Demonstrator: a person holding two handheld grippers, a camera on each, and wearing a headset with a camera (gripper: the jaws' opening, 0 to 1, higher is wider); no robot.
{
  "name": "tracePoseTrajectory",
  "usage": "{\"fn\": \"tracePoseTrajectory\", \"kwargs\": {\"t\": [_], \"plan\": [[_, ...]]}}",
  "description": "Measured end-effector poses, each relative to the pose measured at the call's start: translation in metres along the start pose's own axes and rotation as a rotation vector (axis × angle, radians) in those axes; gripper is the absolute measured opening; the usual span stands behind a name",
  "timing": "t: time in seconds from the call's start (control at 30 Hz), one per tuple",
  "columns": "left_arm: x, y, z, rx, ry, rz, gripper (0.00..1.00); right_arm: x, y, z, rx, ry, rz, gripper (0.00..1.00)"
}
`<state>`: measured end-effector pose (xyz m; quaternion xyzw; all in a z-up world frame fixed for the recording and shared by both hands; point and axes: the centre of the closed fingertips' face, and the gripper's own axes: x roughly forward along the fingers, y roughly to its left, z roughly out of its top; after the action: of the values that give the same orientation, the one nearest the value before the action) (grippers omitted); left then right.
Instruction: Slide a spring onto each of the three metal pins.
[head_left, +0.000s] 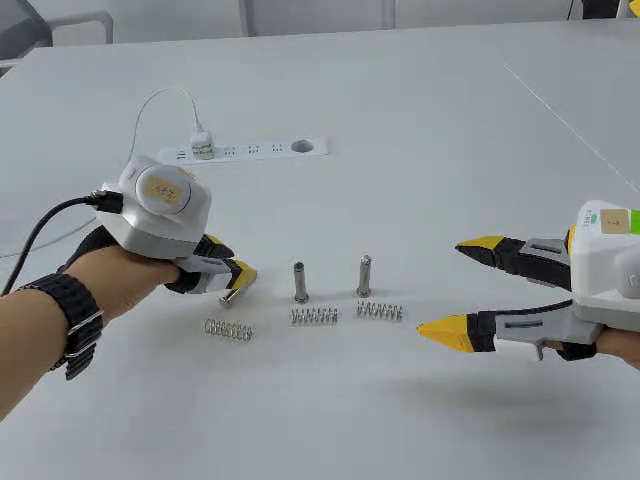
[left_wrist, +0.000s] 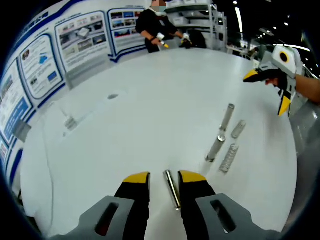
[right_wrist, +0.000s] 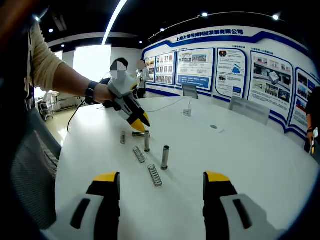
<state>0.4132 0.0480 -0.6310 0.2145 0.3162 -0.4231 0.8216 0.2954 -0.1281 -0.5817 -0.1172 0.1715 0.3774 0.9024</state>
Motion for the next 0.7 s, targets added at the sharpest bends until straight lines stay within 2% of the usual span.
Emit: {"fn": "tracePoseTrajectory", "kwargs": {"t": [0.37,0.7], "plan": [[0.01,-0.004,-0.006,-0.003,0.074,-0.002,0.13,-0.001,-0.001,-0.003,-0.003,0.009,-0.002,0.69],[0.016,-0.004,-0.007,-0.022,0.106,0.005,0.11,-0.002,-0.004,-0.005,-0.003,0.013,-0.007,0.68]]}}
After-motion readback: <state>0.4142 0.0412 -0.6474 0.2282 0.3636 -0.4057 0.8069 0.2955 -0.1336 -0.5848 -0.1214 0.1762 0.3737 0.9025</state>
